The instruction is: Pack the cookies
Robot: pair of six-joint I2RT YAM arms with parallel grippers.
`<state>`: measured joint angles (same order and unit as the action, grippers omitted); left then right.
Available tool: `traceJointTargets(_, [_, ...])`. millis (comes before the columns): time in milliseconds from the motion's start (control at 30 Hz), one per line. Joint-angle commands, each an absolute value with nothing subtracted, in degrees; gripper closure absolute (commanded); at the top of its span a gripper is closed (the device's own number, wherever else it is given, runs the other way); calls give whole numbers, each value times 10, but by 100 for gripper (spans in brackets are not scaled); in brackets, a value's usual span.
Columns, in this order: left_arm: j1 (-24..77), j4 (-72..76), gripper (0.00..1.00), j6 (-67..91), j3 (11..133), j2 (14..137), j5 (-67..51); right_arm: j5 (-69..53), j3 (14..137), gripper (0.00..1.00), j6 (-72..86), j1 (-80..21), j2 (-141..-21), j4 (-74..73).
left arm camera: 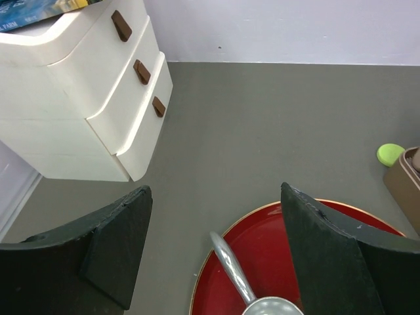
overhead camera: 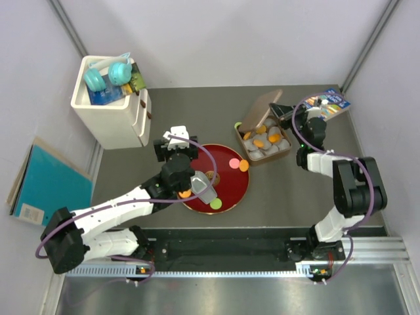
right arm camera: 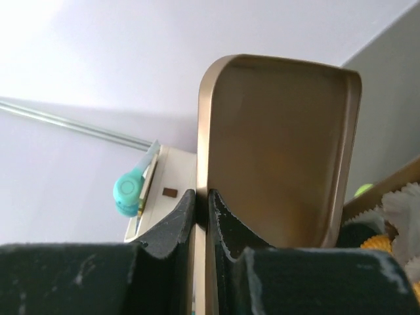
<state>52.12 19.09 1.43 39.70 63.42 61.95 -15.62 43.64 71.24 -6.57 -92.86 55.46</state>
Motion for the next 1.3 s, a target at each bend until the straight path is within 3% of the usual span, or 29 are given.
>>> traceJointTargets(0, [522,200,17,26,386,630,606,-129,425,100,740,-79,-983,821])
traceJointTargets(233, [524,214,17,17,378,635,600,-135,396,100,760,-81,-1065,922])
traceJointTargets(667, [525,219,18,20,382,657,591,-206,333,100,744,-48,-1062,921])
traceJointTargets(1000, [526,207,18,30,388,662,584,-357,394,100,913,12,-1168,922])
traceJointTargets(1267, [526,204,18,33,392,672,581,-396,413,100,898,33,-1165,863])
